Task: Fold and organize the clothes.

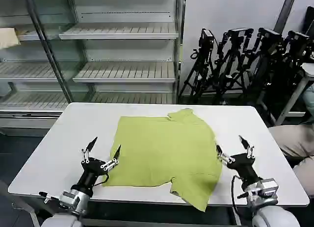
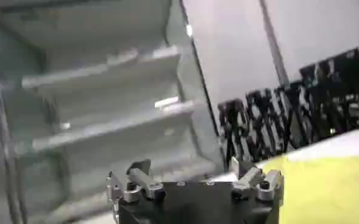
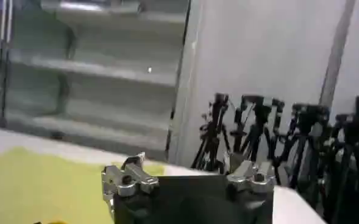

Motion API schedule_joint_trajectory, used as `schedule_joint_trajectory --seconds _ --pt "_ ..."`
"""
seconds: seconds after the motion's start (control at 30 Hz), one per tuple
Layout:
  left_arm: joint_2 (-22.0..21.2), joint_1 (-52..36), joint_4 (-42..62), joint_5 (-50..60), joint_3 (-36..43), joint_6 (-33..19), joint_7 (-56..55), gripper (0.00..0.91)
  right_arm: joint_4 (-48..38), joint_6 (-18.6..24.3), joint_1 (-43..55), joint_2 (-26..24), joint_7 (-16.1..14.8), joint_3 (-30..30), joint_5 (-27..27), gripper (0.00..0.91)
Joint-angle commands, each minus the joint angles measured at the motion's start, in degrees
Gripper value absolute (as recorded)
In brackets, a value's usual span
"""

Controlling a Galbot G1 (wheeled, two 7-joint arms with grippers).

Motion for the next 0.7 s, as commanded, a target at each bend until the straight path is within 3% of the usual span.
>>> schedule_joint_trajectory --seconds 0.03,0.23,0.7 --pt "1.1 3.8 -2.1 -3.1 0.7 11.3 -3.1 0.907 5.9 -3.7 -16.1 -4.0 2.3 -1.0 1.9 0.907" --pt "3.3 6.2 -6.5 -13.0 -1.3 23.6 -4.5 0.907 4.4 -4.9 -15.1 -2.8 1.2 -3.5 1.9 0.907" --pt "5.4 6.6 -4.5 -14.4 -3.1 23.6 -4.2 0.907 3.7 -5.0 -13.9 -2.1 1.6 -6.2 1.6 0.907"
